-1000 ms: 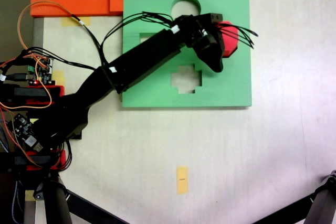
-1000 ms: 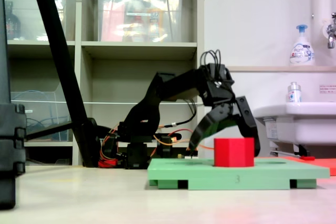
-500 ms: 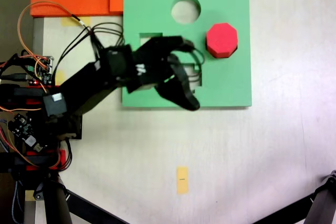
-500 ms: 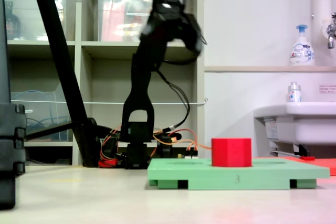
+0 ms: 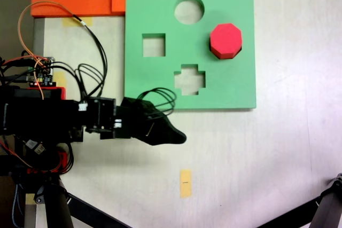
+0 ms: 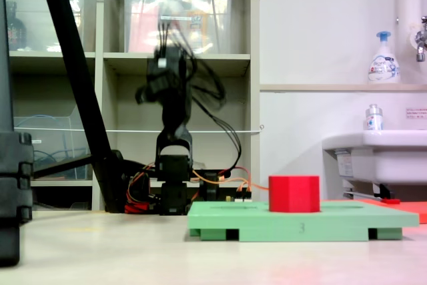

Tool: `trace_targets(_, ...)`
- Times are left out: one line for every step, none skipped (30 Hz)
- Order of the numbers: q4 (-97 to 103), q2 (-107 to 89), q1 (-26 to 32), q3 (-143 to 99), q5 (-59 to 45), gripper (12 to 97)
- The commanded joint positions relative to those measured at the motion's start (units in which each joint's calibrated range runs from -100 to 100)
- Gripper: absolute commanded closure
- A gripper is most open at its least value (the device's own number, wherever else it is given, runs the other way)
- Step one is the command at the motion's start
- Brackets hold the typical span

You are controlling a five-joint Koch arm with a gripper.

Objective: Put the octagonal pillar block into the corresponding hole

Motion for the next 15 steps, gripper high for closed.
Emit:
trace_targets(26.9, -10.4, 0.5, -7.3, -4.3, 53.1)
trace_targets(31.3, -12.5, 0.5, -14.3, -4.9, 53.1)
trace_targets(36.6, -14.3, 0.5, -21.0, -5.3, 53.4)
trace_targets(43.2, -15.6, 0.5, -28.6, -6.2, 54.2)
trace_targets(48.7, -15.6, 0.5, -34.8, -7.2, 54.6)
trace_targets(52.5, -15.6, 0.5, -40.2, -8.1, 54.8)
trace_targets(55.2, -15.6, 0.4, -45.1, -9.0, 55.9)
trace_targets(55.4, -15.6, 0.3, -48.4, -9.6, 56.7)
trace_targets(55.4, -15.6, 0.4, -51.8, -9.8, 58.0)
trace_targets(55.5, -15.6, 0.3, -55.1, -9.9, 59.3)
trace_targets(55.5, -15.6, 0.3, -58.3, -10.1, 60.0)
trace_targets(55.5, -15.6, 0.3, -61.3, -10.2, 60.0)
trace_targets(55.5, -15.6, 0.3, -64.1, -10.4, 60.7)
trace_targets(55.4, -15.6, 0.3, -67.5, -10.8, 60.9)
trace_targets(55.5, -15.6, 0.3, -70.6, -11.5, 60.9)
